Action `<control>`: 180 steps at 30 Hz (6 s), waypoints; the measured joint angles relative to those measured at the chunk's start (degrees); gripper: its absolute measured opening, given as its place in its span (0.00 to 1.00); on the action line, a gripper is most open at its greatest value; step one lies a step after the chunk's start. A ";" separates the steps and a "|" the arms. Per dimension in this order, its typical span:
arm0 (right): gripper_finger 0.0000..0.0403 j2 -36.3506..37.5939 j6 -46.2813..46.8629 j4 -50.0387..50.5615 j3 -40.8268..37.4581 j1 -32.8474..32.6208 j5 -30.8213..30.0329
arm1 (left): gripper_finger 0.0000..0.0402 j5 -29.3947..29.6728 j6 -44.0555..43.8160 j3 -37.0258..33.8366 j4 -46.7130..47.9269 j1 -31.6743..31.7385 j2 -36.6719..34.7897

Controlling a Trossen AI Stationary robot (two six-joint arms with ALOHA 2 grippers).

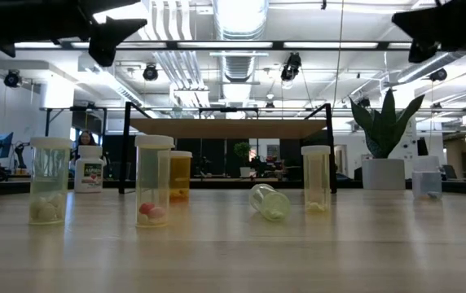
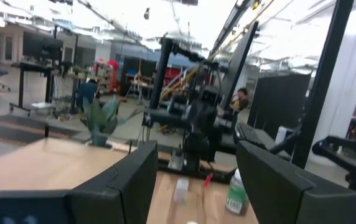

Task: Pick and place medicine bottles onto shelf by color
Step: Put the right pink medicine bottle on the shelf

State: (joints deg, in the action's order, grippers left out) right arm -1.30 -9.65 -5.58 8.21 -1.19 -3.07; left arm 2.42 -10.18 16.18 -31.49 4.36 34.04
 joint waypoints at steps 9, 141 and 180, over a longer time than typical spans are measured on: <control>0.02 0.00 -1.44 -7.38 0.00 0.00 -0.18 | 0.51 -0.79 -1.37 0.15 0.22 0.02 1.25; 0.39 -20.92 11.11 4.76 15.29 0.07 -5.80 | 0.51 -1.87 0.02 -3.76 7.62 0.07 -17.70; 0.33 -31.96 14.13 4.53 17.87 -0.44 0.21 | 0.51 -0.15 3.19 -0.58 23.00 0.07 -17.64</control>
State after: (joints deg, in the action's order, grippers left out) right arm -33.26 4.48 -1.05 26.07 -1.63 -2.86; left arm 2.26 -6.99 15.59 -8.49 4.43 16.40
